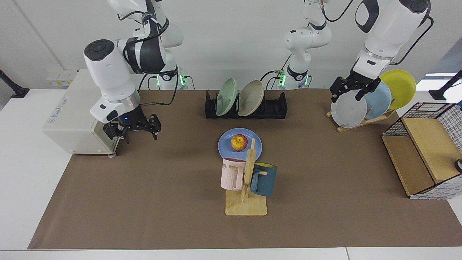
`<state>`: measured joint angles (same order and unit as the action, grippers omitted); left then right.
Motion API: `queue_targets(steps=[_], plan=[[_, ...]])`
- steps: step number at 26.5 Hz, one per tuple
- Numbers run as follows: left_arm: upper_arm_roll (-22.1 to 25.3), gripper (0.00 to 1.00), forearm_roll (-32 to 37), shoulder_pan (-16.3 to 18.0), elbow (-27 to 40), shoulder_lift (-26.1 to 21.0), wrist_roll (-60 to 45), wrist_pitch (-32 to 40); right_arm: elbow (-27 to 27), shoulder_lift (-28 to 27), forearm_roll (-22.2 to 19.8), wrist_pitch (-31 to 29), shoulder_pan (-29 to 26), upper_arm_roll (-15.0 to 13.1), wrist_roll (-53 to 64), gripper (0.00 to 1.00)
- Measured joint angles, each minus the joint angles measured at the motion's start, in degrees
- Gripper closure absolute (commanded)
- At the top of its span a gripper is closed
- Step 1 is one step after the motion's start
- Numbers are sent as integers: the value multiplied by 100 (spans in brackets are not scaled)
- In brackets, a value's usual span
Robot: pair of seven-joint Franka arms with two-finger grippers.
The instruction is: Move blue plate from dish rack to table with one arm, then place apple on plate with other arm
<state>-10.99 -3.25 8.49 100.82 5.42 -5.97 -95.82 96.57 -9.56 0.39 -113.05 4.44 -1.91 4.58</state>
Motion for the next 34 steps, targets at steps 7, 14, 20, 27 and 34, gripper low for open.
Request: queue_targets(steps=[7,14,20,27,34], plan=[[0,0,0,0,1,0,0,0,-11,188,0,457,-330,3,47,0],[-16,0,0,-5,2,0,0,0,-50,665,17,1231,-340,3,-8,0],[-19,0,0,-5,4,-1,0,0,-35,1049,17,1429,-347,-12,-112,0],[-19,0,0,-5,4,-1,0,0,5,1055,18,1510,-335,18,-582,0],[-19,0,0,-5,4,-1,0,0,23,1050,23,1526,-332,46,-1115,0]])
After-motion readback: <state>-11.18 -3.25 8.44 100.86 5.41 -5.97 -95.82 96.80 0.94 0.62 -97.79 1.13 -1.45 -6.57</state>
